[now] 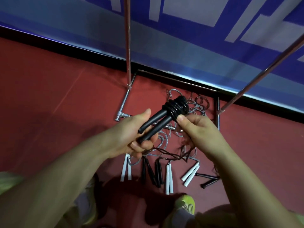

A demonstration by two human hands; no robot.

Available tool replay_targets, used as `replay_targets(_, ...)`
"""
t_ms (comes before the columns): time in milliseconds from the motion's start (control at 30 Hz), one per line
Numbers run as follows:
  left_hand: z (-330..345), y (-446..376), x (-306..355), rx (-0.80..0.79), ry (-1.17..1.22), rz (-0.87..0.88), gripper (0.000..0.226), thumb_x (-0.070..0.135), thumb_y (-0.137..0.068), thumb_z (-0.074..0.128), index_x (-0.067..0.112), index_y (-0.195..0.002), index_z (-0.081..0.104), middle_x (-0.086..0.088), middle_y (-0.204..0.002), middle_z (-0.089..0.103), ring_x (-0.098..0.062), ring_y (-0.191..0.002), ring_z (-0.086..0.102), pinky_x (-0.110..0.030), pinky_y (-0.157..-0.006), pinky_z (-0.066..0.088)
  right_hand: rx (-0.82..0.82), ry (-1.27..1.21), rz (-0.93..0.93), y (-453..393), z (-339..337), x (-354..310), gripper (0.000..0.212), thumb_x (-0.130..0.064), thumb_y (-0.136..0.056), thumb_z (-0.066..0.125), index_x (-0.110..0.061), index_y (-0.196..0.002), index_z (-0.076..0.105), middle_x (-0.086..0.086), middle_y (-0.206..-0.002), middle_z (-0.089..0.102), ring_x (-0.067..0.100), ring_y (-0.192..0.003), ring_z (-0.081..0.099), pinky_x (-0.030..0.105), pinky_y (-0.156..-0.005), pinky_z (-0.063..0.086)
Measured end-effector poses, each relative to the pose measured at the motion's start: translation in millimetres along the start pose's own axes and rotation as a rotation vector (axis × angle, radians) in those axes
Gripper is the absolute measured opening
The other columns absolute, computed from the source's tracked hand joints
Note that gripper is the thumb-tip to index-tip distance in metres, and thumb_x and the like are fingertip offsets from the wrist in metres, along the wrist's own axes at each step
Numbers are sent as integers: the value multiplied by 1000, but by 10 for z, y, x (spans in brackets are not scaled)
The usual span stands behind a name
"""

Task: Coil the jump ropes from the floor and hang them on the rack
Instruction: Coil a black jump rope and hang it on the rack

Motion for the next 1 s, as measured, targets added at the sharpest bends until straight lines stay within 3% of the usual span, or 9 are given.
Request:
replay_targets(100, -91, 24, 35, 111, -80, 37, 62, 59, -93, 25, 11, -72, 59, 2, -51, 44, -9, -41, 24, -26, -52, 42, 10, 20, -2, -7, 20, -7, 47, -57, -72, 53, -11, -64, 57, -5, -42, 50, 12, -42, 49, 21, -44, 39)
replay_targets(200, -113, 28, 33, 185, -109, 43, 60, 57, -94, 27, 12, -72, 59, 2, -50, 45, -10, -42, 28, -28, -56, 46, 32, 34, -11, 1, 86, 17, 48, -50, -85, 54, -8, -62, 57, -1, -43, 50, 14, -42, 48, 26, -49, 41)
replay_targets(300, -187, 20, 70, 332, -181, 76, 57, 55, -95, 30, 12, -71, 59, 4, -47, 47, -9, -42, 40, -30, -59, 47, 19, 24, -66, 46, 153, -67, 49, -39, -95, 49, 1, -69, 59, 4, -51, 56, 16, -46, 52, 27, -52, 43)
replay_targets(400, -300, 17, 107, 437, -329, 120, 57, 57, -93, 32, 12, -73, 62, 6, -53, 52, -11, -50, 50, -32, -64, 50, -25, -128, 12, 71, 171, -50, 55, -39, -98, 41, 10, -86, 62, 4, -57, 59, 16, -50, 53, 23, -51, 44)
replay_targets(567, -340, 70, 156, 549, -715, 191, 56, 62, -86, 31, 15, -85, 62, -7, -79, 64, -26, -81, 62, -44, -81, 50, -73, -224, 123, 133, 276, 13, 61, -63, -78, 39, -8, -87, 64, 3, -63, 64, 16, -56, 55, 32, -62, 46)
replay_targets(733, -320, 118, 206, 598, -914, 221, 42, 60, -85, 39, 22, -82, 58, 1, -76, 59, -20, -74, 58, -42, -71, 47, -62, -253, 189, 155, 371, 108, 64, -73, -64, 45, -14, -79, 66, 5, -70, 69, 17, -62, 58, 36, -72, 45)
replay_targets(833, -280, 163, 253, 625, -986, 273, 44, 62, -78, 45, 24, -95, 59, 5, -87, 58, -14, -82, 56, -42, -76, 48, -34, -273, 170, 120, 402, 125, 73, -72, -70, 52, -3, -87, 70, 4, -69, 66, 15, -60, 56, 29, -68, 45)
replay_targets(900, -243, 183, 258, 629, -1034, 282, 41, 62, -78, 50, 27, -98, 58, 7, -89, 57, -13, -81, 55, -41, -75, 49, -21, -253, 134, 100, 395, 132, 77, -69, -78, 57, 6, -85, 67, 8, -68, 62, 19, -62, 51, 33, -70, 43)
replay_targets(1000, -273, 168, 184, 558, -969, 226, 35, 61, -74, 56, 28, -85, 58, 8, -75, 61, -10, -69, 58, -34, -65, 47, -38, -249, 85, 96, 413, 129, 65, -59, -78, 54, 4, -82, 66, 7, -66, 59, 17, -61, 48, 32, -67, 41)
Point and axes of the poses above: each hand's wrist, its own y-axis away from the middle knuckle, its own z-axis out of the palm, x = y × z, the point moved 7 cm from there along -y, towards the middle knuckle
